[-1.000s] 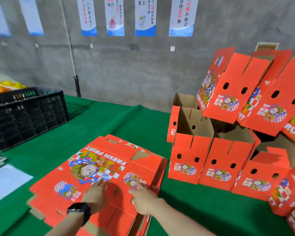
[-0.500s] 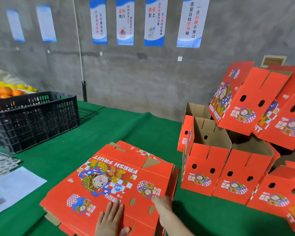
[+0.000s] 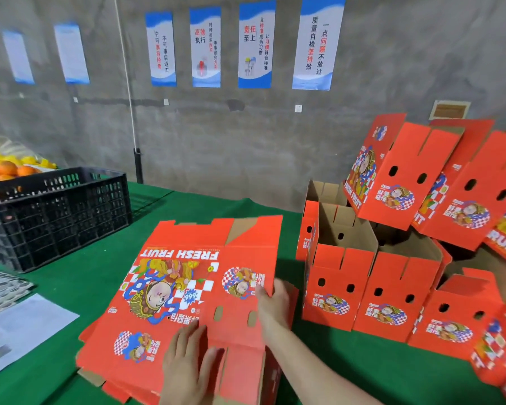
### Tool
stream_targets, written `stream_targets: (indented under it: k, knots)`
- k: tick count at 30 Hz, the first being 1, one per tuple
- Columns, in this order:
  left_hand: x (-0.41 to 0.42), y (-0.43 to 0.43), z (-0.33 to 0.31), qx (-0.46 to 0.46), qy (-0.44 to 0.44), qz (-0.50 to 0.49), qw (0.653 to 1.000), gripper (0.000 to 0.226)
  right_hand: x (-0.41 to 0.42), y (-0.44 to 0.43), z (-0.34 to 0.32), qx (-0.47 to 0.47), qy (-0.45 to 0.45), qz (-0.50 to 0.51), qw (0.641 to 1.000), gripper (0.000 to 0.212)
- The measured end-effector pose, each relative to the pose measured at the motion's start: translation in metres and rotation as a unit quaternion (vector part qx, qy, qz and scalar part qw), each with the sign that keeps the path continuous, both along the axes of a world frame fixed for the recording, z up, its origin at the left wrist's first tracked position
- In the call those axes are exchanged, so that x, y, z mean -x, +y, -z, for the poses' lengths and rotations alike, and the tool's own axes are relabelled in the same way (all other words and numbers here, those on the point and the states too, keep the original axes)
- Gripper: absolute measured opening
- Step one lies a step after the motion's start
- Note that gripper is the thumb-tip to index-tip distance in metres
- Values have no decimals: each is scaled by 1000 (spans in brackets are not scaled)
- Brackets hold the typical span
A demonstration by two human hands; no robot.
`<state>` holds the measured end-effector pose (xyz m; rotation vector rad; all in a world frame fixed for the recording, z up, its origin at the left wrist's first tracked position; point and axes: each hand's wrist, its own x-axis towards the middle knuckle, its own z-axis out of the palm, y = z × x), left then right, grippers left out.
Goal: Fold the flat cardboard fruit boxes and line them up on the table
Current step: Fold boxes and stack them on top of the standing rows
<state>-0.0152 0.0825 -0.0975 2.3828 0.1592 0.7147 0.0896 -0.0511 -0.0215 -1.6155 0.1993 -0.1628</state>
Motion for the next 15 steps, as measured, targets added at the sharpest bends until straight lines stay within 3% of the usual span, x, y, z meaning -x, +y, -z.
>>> stream_targets:
  k: [5, 12, 15]
  knots:
    - [-17, -14, -47, 92, -48, -10, 995, 43, 15, -68, -46, 0, -130, -9, 991, 12]
    - [-55, -30, -111, 114, -80, -99, 985, 31, 65, -238, -62, -6, -167, 56, 984, 20]
    - [-74, -52, -125, 173, -72, -65, 980, 31, 94, -292, -56, -3, -151, 75, 986, 20]
